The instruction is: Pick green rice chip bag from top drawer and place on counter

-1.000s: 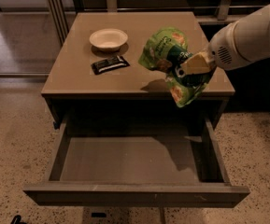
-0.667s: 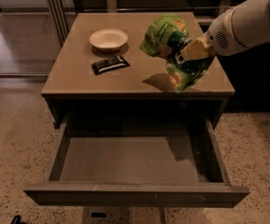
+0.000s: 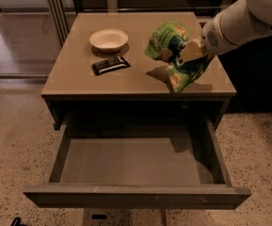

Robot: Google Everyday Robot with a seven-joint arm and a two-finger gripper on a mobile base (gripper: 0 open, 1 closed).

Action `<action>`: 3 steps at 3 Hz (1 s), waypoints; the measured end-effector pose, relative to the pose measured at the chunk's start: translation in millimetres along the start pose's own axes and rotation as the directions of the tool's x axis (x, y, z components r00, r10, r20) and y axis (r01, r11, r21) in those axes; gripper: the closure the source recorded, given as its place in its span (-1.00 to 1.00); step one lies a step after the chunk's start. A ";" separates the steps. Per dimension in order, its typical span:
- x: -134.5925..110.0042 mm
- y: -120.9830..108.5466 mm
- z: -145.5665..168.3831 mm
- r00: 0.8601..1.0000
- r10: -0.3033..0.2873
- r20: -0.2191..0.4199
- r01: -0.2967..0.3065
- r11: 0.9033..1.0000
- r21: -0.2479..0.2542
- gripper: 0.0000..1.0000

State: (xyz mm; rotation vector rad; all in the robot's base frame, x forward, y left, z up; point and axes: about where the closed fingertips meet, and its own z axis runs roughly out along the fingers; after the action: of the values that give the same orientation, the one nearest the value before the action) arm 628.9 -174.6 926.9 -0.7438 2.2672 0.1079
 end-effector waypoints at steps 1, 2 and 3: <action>0.3 -0.4 1.4 1.000 0.003 -0.003 -0.003 1.000 0.000 0.65; 0.3 -0.4 1.4 1.000 0.003 -0.003 -0.003 1.000 0.000 0.19; 0.3 -0.4 1.3 1.000 0.003 -0.003 -0.003 1.000 0.000 -0.28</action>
Offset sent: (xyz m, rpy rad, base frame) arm 0.0009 -0.0001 -0.0011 0.0007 0.0033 -0.0028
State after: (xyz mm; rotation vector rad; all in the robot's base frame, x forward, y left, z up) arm 629.8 -174.7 925.8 -0.7407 2.2710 0.1087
